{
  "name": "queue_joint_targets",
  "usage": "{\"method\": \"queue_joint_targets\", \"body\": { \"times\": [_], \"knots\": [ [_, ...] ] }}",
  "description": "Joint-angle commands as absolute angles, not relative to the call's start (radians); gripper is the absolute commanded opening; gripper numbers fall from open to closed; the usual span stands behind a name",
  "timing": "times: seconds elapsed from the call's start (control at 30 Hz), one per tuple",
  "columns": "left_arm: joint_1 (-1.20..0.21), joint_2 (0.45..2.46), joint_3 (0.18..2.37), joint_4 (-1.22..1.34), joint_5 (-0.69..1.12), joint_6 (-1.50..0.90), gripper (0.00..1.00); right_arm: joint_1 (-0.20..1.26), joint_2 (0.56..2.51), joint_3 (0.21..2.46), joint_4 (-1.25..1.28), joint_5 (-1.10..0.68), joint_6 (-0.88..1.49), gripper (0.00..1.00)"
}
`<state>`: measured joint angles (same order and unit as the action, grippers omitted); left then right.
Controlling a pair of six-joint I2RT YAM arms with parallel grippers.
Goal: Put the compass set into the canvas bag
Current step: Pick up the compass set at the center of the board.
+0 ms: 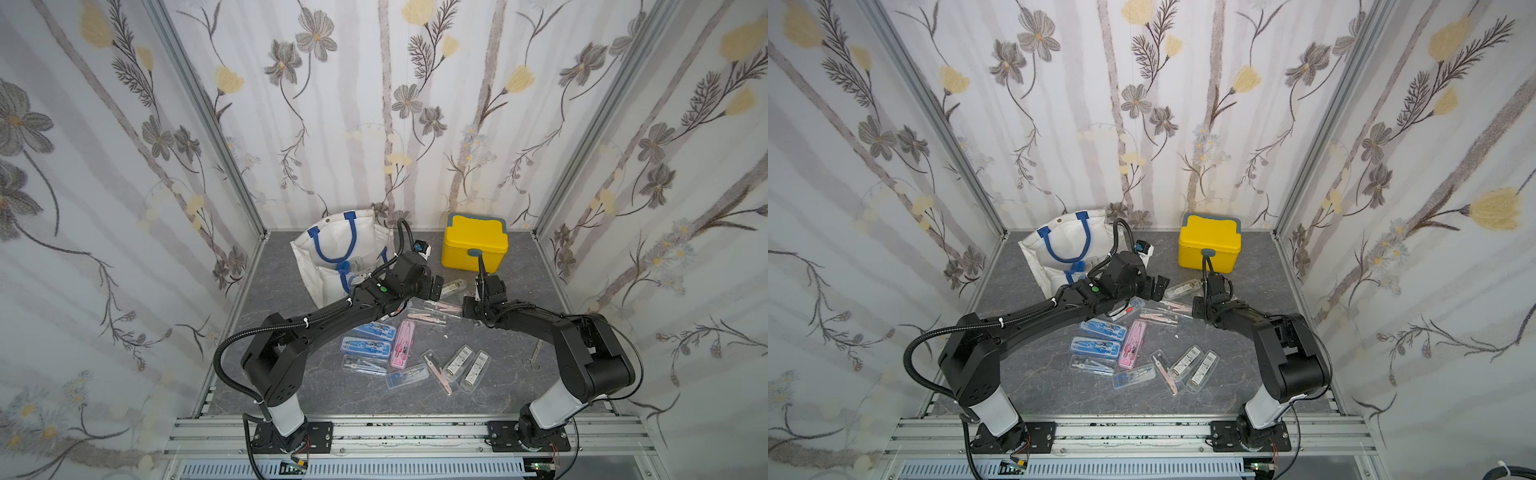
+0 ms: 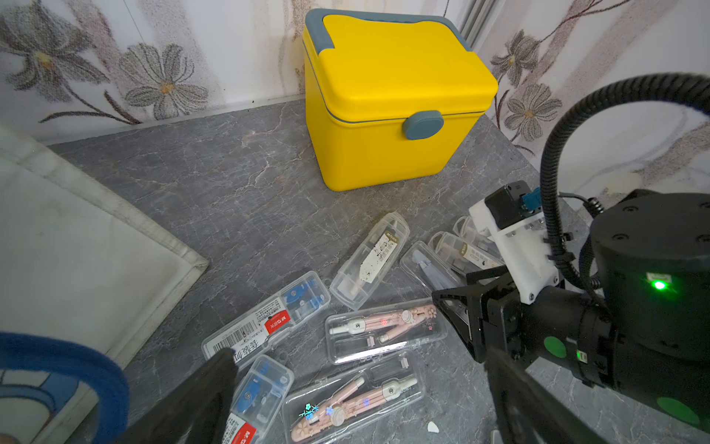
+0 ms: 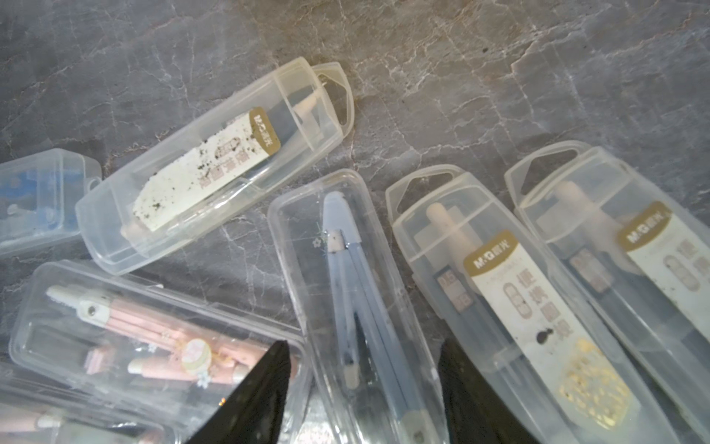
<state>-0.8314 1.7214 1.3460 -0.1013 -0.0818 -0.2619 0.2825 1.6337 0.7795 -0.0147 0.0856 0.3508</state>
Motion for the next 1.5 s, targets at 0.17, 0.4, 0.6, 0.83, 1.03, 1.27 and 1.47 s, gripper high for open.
{"method": "queue_joint_targets", "body": {
  "times": [0.17, 0.4, 0.6, 0.83, 1.03, 1.27, 1.47],
  "knots": [
    [-0.831, 1.723, 1.341, -0.082, -0.097, -0.263, 1.0, 0.279, 1.603, 0.761, -0.135, 0.161, 0.386, 0.59],
    [-0.831, 1.728, 1.338, -0.08, -0.097, -0.258, 1.0, 0.278, 1.605, 0.762, -0.142, 0.123, 0.378, 0.59],
    [-0.829, 1.738, 1.346, -0.077, -0.091, -0.256, 1.0, 0.281, 1.655, 0.771, -0.121, 0.091, 0.382, 0.57],
    [-0.827, 1.737, 1.341, -0.071, -0.113, -0.269, 1.0, 0.283, 1.643, 0.779, -0.112, 0.092, 0.383, 0.47],
    [-0.816, 1.729, 1.327, -0.046, -0.102, -0.301, 1.0, 0.287, 1.513, 0.733, -0.018, 0.028, 0.345, 0.45],
    [-0.796, 1.721, 1.316, 0.01, -0.022, -0.365, 1.0, 0.312, 1.351, 0.716, 0.097, -0.11, 0.277, 0.45],
    [-0.79, 1.714, 1.306, 0.099, 0.12, -0.429, 1.0, 0.395, 1.262, 0.678, 0.241, -0.188, 0.194, 0.46]
  ]
}}
